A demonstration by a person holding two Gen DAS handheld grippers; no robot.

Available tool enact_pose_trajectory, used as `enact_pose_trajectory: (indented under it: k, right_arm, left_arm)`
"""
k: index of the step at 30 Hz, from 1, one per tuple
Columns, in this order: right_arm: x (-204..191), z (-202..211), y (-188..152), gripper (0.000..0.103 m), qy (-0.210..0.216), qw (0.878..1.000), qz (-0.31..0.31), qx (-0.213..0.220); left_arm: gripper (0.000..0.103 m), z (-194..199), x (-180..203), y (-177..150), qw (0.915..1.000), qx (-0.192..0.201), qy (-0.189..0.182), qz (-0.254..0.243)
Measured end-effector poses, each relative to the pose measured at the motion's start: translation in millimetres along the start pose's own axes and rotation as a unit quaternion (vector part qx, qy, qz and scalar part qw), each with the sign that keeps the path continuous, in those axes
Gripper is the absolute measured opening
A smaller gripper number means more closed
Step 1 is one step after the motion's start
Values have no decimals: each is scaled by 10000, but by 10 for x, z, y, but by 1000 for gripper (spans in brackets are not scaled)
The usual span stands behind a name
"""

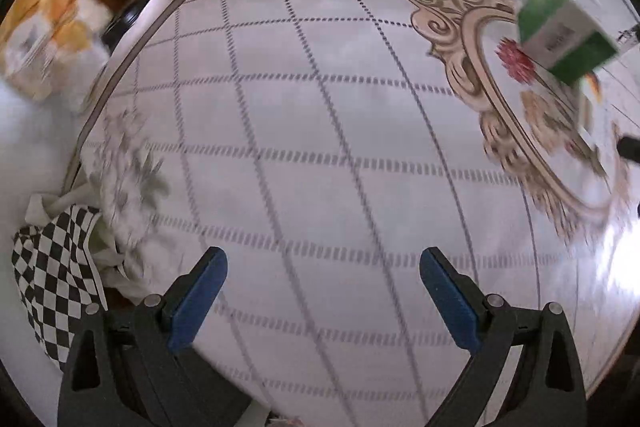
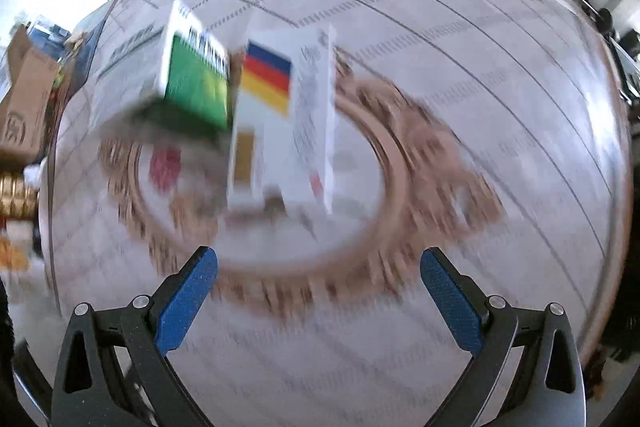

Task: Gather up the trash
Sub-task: 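Grasp the striped medicine box with right tool while left tool grasps green-white box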

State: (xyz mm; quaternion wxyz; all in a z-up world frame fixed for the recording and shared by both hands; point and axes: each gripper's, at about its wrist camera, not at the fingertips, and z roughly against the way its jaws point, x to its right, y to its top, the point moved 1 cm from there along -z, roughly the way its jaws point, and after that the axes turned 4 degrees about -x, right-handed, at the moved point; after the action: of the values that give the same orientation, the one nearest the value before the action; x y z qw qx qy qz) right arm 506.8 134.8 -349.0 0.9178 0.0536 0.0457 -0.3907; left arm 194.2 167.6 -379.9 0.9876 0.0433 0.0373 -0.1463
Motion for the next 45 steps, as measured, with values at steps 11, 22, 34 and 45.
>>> enact_pose_trajectory:
  k: [11,22,34,45]
  right_arm:
    - [-233,-267,154,73,-662,9965,469,223]
    - [768,20,-117,74,-945,9941,-173,-505]
    - [502,284,796,73,-443,9987,-210,-107]
    - [820,574,1950,73,-137,9972,-740,-1]
  left_arm:
    - [100,-160,35,60,9992,-287,263,9]
    - [100,508,582,279,9982,191,-133,-550]
    - [100,1243,1668,1085,9887,691,-462,-1246]
    - [97,592,2041,1618,9855,-276,-548,-1579]
